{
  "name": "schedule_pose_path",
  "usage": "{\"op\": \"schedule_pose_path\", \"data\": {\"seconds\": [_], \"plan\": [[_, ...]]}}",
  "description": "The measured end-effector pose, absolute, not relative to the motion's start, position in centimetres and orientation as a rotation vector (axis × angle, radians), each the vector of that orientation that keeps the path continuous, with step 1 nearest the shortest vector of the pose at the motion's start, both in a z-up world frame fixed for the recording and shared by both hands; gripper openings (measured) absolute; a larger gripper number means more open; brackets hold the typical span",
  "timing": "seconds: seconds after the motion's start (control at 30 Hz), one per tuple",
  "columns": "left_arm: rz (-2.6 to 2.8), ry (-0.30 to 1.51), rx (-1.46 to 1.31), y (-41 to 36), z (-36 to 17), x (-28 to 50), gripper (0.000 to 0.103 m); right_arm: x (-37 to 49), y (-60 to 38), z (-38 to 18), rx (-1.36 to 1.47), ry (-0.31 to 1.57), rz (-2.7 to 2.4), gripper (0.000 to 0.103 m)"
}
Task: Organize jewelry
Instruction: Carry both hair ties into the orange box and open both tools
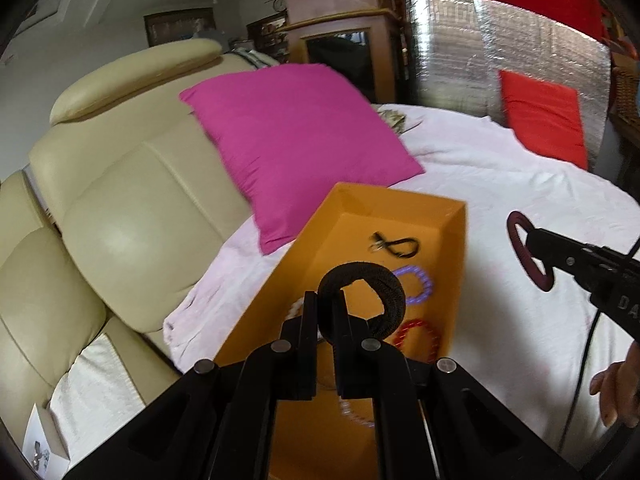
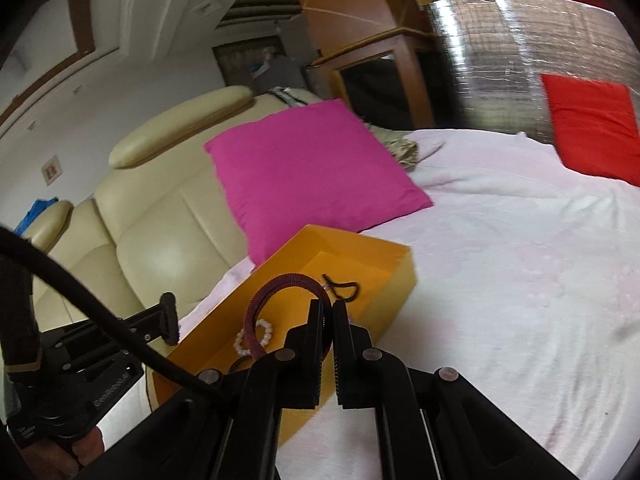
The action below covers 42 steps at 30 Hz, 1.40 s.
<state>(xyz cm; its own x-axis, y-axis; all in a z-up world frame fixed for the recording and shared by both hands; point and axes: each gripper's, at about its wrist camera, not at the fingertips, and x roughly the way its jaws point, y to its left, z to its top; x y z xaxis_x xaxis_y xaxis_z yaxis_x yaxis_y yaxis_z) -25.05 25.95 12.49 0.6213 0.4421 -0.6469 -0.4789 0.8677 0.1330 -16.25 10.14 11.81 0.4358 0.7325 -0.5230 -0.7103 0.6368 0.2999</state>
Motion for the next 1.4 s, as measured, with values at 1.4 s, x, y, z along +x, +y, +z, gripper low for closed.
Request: {"op": "schedule_pose_path", "data": {"seconds": [1.4], "plan": [[0.632,0.94,-0.061,31.4,3.2,-26.4,0.007,-16.3,20.9,4.8,-0.143,0.784,0.983,0.006]]}}
